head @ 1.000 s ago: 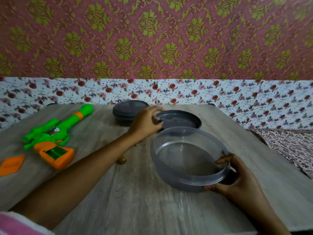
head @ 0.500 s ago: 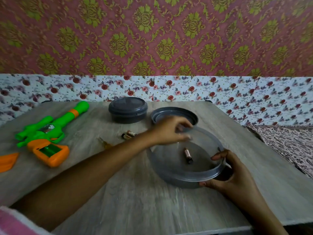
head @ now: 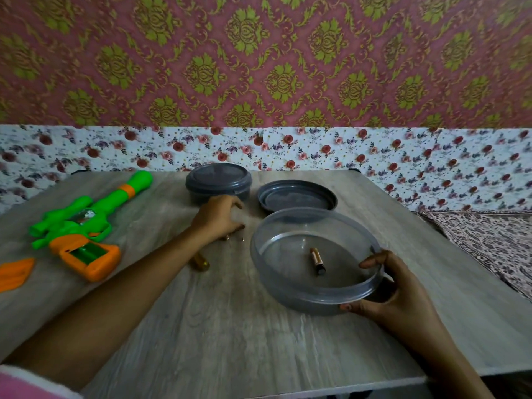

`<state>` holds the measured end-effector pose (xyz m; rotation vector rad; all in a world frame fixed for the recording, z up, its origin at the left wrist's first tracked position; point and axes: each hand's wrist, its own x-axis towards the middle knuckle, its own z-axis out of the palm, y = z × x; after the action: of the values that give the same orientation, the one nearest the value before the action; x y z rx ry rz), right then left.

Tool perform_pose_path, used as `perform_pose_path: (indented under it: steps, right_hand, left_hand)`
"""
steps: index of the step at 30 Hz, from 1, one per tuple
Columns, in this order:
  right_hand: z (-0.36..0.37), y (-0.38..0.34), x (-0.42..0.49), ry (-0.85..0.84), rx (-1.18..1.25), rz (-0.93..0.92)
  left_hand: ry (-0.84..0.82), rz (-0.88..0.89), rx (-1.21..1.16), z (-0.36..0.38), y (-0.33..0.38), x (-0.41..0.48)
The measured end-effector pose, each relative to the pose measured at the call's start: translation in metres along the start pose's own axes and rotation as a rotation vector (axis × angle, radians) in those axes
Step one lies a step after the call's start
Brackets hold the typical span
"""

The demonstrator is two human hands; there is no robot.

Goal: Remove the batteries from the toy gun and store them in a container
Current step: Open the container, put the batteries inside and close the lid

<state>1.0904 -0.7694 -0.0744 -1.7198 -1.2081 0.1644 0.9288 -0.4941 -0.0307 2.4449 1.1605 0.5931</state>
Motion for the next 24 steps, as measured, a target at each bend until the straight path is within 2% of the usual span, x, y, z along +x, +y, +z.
perform_pose_path:
  steps: [2,3,4,6,8,11,17,21,24]
  right_hand:
    - [0.0,0.0,0.0,0.001,0.007,0.002]
    - [0.001,0.0,0.0,0.002,0.01,0.0]
    - [0.001,0.0,0.0,0.003,0.015,0.0]
    - [0.001,0.0,0.0,-0.004,0.02,0.0]
    - [0.001,-0.001,0.0,-0.011,0.021,0.005]
    - [0.0,0.0,-0.001,-0.01,0.021,0.008]
    - [0.0,0.002,-0.001,-0.001,-0.004,0.002]
    - [0.0,0.005,0.0,0.005,0.009,0.002]
    - [0.002,0.005,0.0,0.0,0.017,0.012]
  left_hand:
    - [0.131,0.129,-0.172,-0.004,0.019,-0.007]
    - [0.144,0.208,-0.245,-0.007,0.033,-0.013]
    - [0.085,0.284,-0.293,-0.01,0.047,-0.018]
    - [-0.16,0.411,-0.303,-0.008,0.071,-0.031]
    - [-0.36,0.489,-0.162,0.006,0.083,-0.04]
    - [-0.386,0.548,0.066,0.024,0.088,-0.043]
    - [-0.39,0.48,-0.071,0.018,0.088,-0.043]
    - [-0.15,0.371,-0.197,-0.012,0.069,-0.036]
    - [-0.068,0.149,-0.019,-0.03,0.03,-0.026]
